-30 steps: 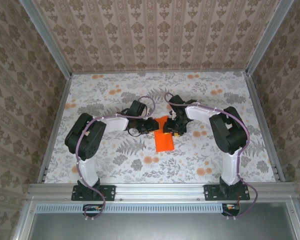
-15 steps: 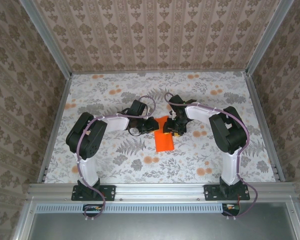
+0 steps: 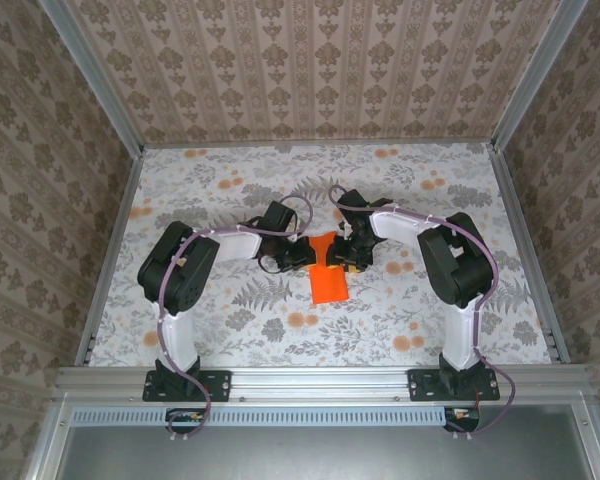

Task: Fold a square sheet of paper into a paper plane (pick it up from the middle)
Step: Hold the square sheet of paper at the center of the table.

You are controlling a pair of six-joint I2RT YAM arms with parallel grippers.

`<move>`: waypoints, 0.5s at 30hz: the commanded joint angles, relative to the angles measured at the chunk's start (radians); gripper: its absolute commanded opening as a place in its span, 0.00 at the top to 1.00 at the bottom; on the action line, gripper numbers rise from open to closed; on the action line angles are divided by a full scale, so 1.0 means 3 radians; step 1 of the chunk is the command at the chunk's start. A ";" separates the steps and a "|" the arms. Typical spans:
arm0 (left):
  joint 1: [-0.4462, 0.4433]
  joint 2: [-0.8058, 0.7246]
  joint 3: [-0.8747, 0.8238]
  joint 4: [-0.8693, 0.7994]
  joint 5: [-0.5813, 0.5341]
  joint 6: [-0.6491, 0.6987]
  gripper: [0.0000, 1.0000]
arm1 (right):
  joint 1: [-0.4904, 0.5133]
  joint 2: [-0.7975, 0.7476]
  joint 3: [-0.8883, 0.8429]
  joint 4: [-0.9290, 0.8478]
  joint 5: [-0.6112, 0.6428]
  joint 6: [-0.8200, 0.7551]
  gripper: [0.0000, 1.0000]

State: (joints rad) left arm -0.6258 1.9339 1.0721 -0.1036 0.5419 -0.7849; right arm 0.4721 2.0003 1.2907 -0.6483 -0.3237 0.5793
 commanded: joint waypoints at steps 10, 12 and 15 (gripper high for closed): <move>-0.0049 0.0179 -0.0114 -0.0542 -0.0277 0.0110 1.00 | 0.0013 -0.0036 -0.0258 -0.0005 0.0299 -0.0039 0.46; -0.0047 0.0186 -0.0125 -0.0555 -0.0299 0.0143 1.00 | -0.0016 -0.0271 -0.0250 -0.0024 0.0231 -0.0049 0.44; -0.0046 0.0188 -0.0131 -0.0585 -0.0323 0.0181 1.00 | -0.0081 -0.0603 -0.0245 -0.0068 0.0228 -0.0049 0.40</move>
State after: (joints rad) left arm -0.6308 1.9366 1.0817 -0.1318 0.5240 -0.7658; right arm 0.4717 1.9034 1.2366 -0.6140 -0.3080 0.5747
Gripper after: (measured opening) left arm 0.053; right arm 0.590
